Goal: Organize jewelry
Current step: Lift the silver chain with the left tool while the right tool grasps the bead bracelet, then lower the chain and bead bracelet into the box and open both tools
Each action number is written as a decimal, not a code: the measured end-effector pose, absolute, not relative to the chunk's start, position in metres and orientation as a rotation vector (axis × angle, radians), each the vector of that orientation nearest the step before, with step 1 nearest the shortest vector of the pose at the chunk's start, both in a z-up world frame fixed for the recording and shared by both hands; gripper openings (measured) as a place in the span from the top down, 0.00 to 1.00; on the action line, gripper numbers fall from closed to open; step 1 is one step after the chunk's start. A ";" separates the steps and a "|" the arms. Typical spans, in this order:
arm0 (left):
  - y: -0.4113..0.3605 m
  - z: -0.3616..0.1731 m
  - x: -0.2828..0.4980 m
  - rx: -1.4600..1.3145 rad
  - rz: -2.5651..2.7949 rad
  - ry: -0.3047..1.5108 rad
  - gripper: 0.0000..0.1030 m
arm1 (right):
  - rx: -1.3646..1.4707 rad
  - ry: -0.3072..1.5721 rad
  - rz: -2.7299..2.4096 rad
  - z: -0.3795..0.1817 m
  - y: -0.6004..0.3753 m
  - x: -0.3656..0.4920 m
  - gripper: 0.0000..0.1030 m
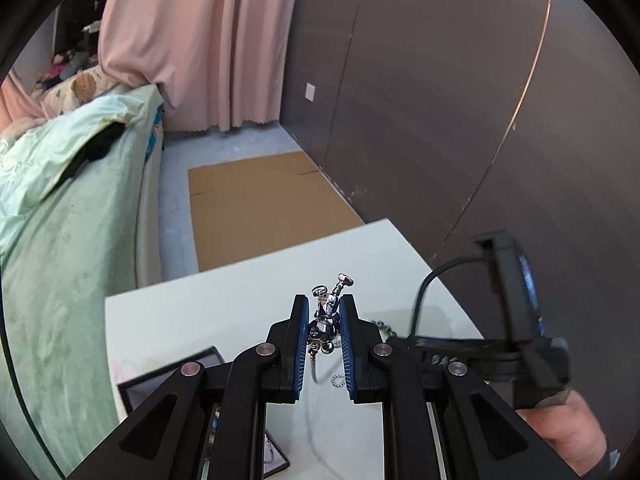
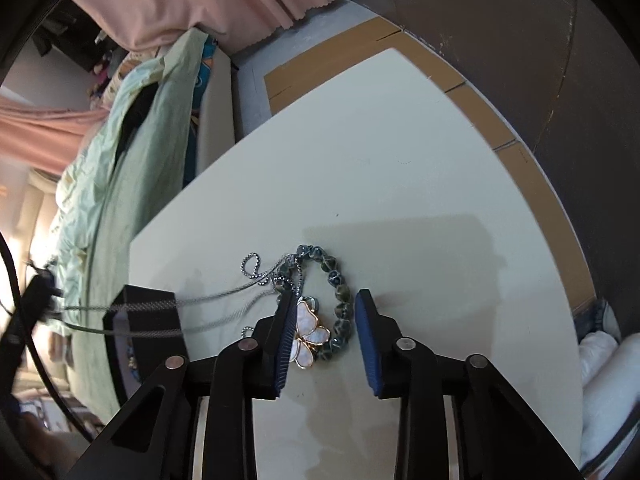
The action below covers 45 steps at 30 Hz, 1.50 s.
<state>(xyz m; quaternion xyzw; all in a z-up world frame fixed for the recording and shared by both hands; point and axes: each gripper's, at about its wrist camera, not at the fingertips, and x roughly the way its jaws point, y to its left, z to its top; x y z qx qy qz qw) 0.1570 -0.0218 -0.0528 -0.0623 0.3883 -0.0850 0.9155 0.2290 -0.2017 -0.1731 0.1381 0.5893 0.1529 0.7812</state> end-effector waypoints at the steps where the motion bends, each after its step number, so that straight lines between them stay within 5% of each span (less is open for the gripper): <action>1: -0.020 -0.051 0.157 -0.134 -0.175 0.795 0.84 | 0.269 1.274 0.318 -0.174 -0.198 0.229 0.72; 9: -0.009 -0.034 0.156 -0.149 -0.149 0.771 0.84 | 0.010 1.217 0.227 -0.170 -0.177 0.219 0.90; 45: 0.024 0.140 0.075 -0.022 0.003 0.492 0.84 | 0.404 1.089 0.629 -0.090 -0.164 0.171 0.90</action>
